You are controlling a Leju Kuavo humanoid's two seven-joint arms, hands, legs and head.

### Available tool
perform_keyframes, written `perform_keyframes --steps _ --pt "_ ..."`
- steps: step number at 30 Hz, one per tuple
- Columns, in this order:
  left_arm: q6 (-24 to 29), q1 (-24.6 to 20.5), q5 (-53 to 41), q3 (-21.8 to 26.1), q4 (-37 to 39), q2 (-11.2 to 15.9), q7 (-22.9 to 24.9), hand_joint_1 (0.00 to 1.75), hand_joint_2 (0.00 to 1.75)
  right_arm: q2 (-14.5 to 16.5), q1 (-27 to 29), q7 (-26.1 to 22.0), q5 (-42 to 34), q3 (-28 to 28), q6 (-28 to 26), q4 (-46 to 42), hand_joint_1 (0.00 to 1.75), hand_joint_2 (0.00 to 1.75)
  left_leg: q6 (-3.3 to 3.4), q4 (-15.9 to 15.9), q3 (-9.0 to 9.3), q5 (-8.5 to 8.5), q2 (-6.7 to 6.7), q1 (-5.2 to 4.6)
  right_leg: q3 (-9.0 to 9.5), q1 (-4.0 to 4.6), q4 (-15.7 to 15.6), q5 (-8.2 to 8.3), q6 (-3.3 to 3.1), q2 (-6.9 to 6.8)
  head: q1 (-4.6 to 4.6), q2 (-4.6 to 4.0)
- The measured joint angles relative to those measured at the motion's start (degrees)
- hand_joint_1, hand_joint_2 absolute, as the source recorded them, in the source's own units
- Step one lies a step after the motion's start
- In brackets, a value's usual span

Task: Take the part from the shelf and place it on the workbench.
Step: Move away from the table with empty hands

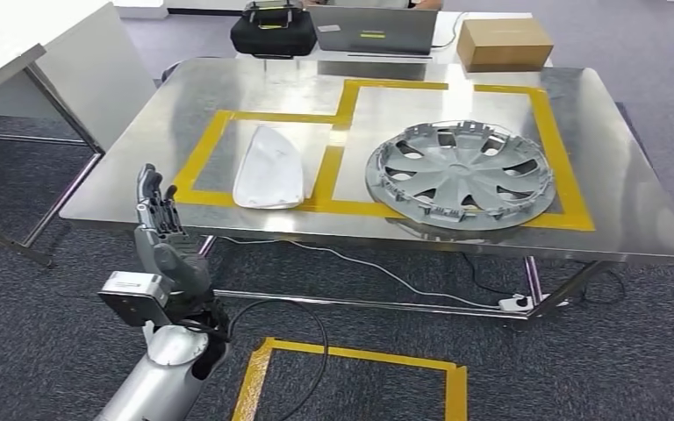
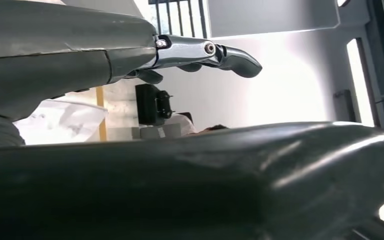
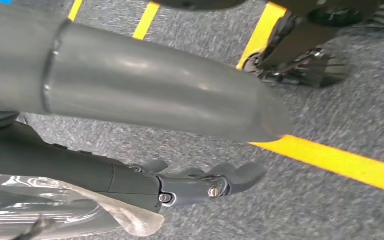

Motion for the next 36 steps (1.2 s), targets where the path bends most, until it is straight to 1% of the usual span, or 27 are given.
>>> perform_keyframes --steps 3,4,5,6,8,10,11,13,14,16,18,19,20,21,22,23,24,25,26,27,29,30,31,33,34,35,36 --pt "0.16 0.15 -0.02 0.02 0.01 0.11 0.1 0.0 0.0 0.04 -0.01 0.01 0.01 -0.04 -0.05 -0.01 0.0 0.0 -0.79 9.38 -2.07 -8.47 -0.05 0.31 -1.61 0.06 0.06 1.84 -0.79 -0.19 -0.36 -0.01" --pt "0.22 0.23 -0.07 0.03 0.02 0.16 0.1 0.0 0.0 0.04 0.0 0.01 0.02 -0.07 -0.07 -0.01 0.0 0.0 -0.87 12.57 -2.38 -9.86 -0.05 0.36 -2.3 0.13 0.18 2.44 -0.77 -0.21 -0.37 -0.01" --pt "0.28 0.34 -0.12 0.04 0.03 0.22 0.1 0.0 0.0 0.04 0.01 0.01 0.02 -0.1 -0.09 -0.01 0.0 0.0 -0.85 14.37 -2.05 -10.01 -0.05 0.38 -3.11 0.19 0.32 2.98 -0.76 -0.23 -0.37 -0.01" --pt "0.37 0.43 -0.17 0.06 0.04 0.27 0.1 0.0 0.0 0.04 0.01 0.01 0.03 -0.14 -0.1 -0.01 0.0 0.0 -0.71 14.04 -0.82 -8.99 -0.05 0.37 -3.9 0.24 0.51 3.46 -0.72 -0.24 -0.37 -0.01" --pt "0.61 0.51 -0.33 0.11 0.04 0.33 0.1 0.0 0.0 0.06 0.02 0.01 0.04 -0.21 -0.14 0.0 0.0 0.0 -0.03 7.6 4.2 -6.27 -0.08 0.28 -5.17 0.35 0.89 4.23 -0.56 -0.22 -0.38 -0.01" --pt "1.03 0.51 -0.69 0.18 0.03 0.36 0.09 0.0 0.0 0.17 0.01 0.01 0.03 -0.23 -0.16 0.01 0.0 0.0 0.74 -0.1 9.05 -5.5 -0.11 0.06 -5.94 0.53 1.18 4.96 -0.14 -0.18 -0.35 -0.01" --pt "1.33 0.54 -0.93 0.26 0.01 0.42 0.08 0.0 0.0 0.22 0.01 0.01 0.02 -0.25 -0.16 0.01 0.0 0.0 1.02 -2.18 10.12 -5.7 -0.13 -0.08 -6.21 0.53 1.21 5.4 0.19 -0.18 -0.34 -0.01" --pt "1.99 0.8 -1.45 0.75 -0.17 0.68 0.09 0.0 0.0 0.26 0.07 0.0 0.0 -0.32 -0.17 0.0 0.0 0.0 1.48 -3.33 9.95 -5.4 -0.08 -0.19 -6.61 0.44 1.07 6.28 1.03 -0.2 -0.32 -0.01" --pt "2.25 0.99 -1.71 1.15 -0.35 0.89 0.14 0.0 0.0 0.25 0.14 0.0 -0.01 -0.37 -0.19 -0.01 0.0 0.0 1.84 -3.54 9.55 -4.82 0.01 -0.13 -6.89 0.36 1.24 5.98 1.38 -0.13 -0.32 -0.01" --pt "2.48 1.44 -2.08 2.1 -0.92 1.32 0.24 0.0 0.0 0.23 0.3 0.02 -0.02 -0.5 -0.19 0.0 0.0 0.0 2.63 -3.99 8.42 -3.43 0.21 0.09 -8.18 0.29 3.95 2.47 1.91 0.05 -0.09 -0.01" --pt "2.44 1.99 -2.22 3.08 -1.5 1.74 0.28 0.0 0.0 0.22 0.35 0.04 -0.02 -0.66 -0.16 0.01 0.0 0.0 3.04 -3.91 6.77 -2.16 0.28 -0.01 -10.22 0.18 10.7 -3.08 2.26 0.11 0.16 -0.01" --pt "2.4 2.35 -2.24 3.58 -1.73 1.96 0.28 0.0 0.0 0.22 0.35 0.04 -0.03 -0.74 -0.14 0.01 0.0 0.0 3.06 -3.83 5.83 -1.47 0.29 -0.09 -10.91 0.16 14.32 -4.69 2.4 0.11 0.22 -0.01" --pt "2.38 2.74 -2.23 4.07 -1.95 2.18 0.28 0.0 0.0 0.21 0.35 0.04 -0.05 -0.81 -0.14 0.0 0.0 0.0 3.03 -3.72 4.87 -0.8 0.3 -0.16 -10.99 0.15 16.78 -4.91 2.51 0.12 0.23 -0.01" --pt "2.35 3.12 -2.23 4.59 -2.19 2.41 0.28 0.0 0.0 0.2 0.35 0.04 -0.07 -0.86 -0.14 -0.01 0.0 0.0 2.94 -3.58 3.95 -0.18 0.31 -0.19 -10.32 0.15 17.6 -3.98 2.56 0.12 0.24 -0.01" --pt "2.33 3.49 -2.22 5.15 -2.48 2.67 0.28 0.0 0.0 0.19 0.35 0.04 -0.09 -0.91 -0.14 -0.01 0.0 0.0 2.81 -3.37 3.01 0.41 0.31 -0.19 -8.51 0.15 16.2 -2.21 2.54 0.12 0.25 -0.01" --pt "2.29 3.8 -2.2 5.71 -2.82 2.9 0.28 0.0 0.0 0.17 0.32 0.04 -0.1 -0.94 -0.14 -0.02 0.0 0.0 2.63 -3.1 2.19 0.95 0.3 -0.18 -5.73 0.13 12.87 -0.64 2.46 0.12 0.25 -0.01" --pt "2.22 4.05 -2.18 6.26 -3.2 3.12 0.28 0.0 0.0 0.17 0.25 0.03 -0.11 -0.97 -0.14 -0.03 0.0 0.0 2.39 -2.78 1.45 1.44 0.27 -0.25 -2.4 0.17 8.43 -0.16 2.33 0.13 0.27 -0.01" --pt "2.13 4.3 -2.16 6.78 -3.61 3.29 0.27 0.0 0.0 0.17 0.16 -0.01 -0.11 -0.99 -0.14 -0.04 0.0 0.0 2.12 -2.46 0.84 1.95 0.27 -0.32 0.58 0.21 4.06 -0.36 2.06 0.18 0.24 -0.01" --pt "2.0 4.51 -2.14 7.25 -4.01 3.43 0.26 0.0 0.0 0.17 0.09 -0.05 -0.11 -1.01 -0.14 -0.05 0.0 0.0 1.83 -2.25 0.47 2.49 0.27 -0.37 2.31 0.28 1.02 -1.01 1.78 0.23 0.21 -0.01" --pt "1.86 4.74 -2.14 7.64 -4.37 3.54 0.25 0.0 0.0 0.17 0.06 -0.1 -0.11 -1.01 -0.13 -0.05 0.0 0.0 1.51 -2.2 0.22 3.04 0.28 -0.39 2.96 0.44 -0.55 -1.6 1.43 0.27 0.19 -0.01" --pt "1.6 5.2 -2.18 8.29 -4.89 3.72 0.18 0.0 0.0 0.22 0.14 -0.26 -0.11 -1.02 -0.1 -0.05 0.0 0.0 0.81 -2.28 -0.08 3.79 0.19 -0.21 2.01 0.51 -0.86 -1.01 0.37 0.13 0.2 -0.01" --pt "1.55 5.44 -2.22 8.53 -5.08 3.79 0.14 0.0 0.0 0.27 0.14 -0.36 -0.11 -1.02 -0.1 -0.04 0.0 0.0 0.43 -1.75 -0.42 2.88 0.09 -0.12 1.48 0.49 -0.87 -0.43 -0.25 0.0 0.15 -0.01" --pt "1.51 5.63 -2.28 8.73 -5.26 3.85 0.11 0.0 0.0 0.31 0.12 -0.48 -0.11 -1.03 -0.1 -0.04 0.0 0.0 0.07 -0.2 -0.96 0.85 -0.01 -0.03 0.89 0.4 -0.94 0.25 -0.81 -0.15 0.02 -0.01" --pt "1.52 5.84 -2.38 9.1 -5.53 3.93 0.08 0.0 0.0 0.34 0.04 -0.71 -0.11 -1.04 -0.13 -0.05 0.0 0.0 -0.55 6.47 -2.53 -5.48 -0.08 0.22 -0.47 0.42 -0.86 1.72 -1.37 -0.29 -0.26 -0.01" --pt "1.53 5.91 -2.42 9.25 -5.61 3.96 0.08 0.0 0.0 0.34 0.04 -0.79 -0.11 -1.05 -0.14 -0.05 0.0 0.0 -0.77 10.44 -3.13 -7.86 -0.07 0.34 -1.23 0.47 -0.77 2.46 -1.41 -0.33 -0.33 -0.01" --pt "1.54 6.0 -2.48 9.36 -5.65 3.97 0.08 0.0 0.0 0.34 0.03 -0.84 -0.11 -1.05 -0.16 -0.05 0.0 0.0 -0.9 13.43 -3.2 -8.93 -0.07 0.43 -2.12 0.51 -0.61 3.2 -1.39 -0.35 -0.33 -0.01" --pt "1.54 6.09 -2.52 9.42 -5.68 3.99 0.08 0.0 0.0 0.34 0.03 -0.86 -0.11 -1.05 -0.16 -0.05 0.0 0.0 -0.92 14.52 -2.48 -8.63 -0.07 0.48 -3.12 0.54 -0.41 3.85 -1.32 -0.36 -0.34 -0.01"
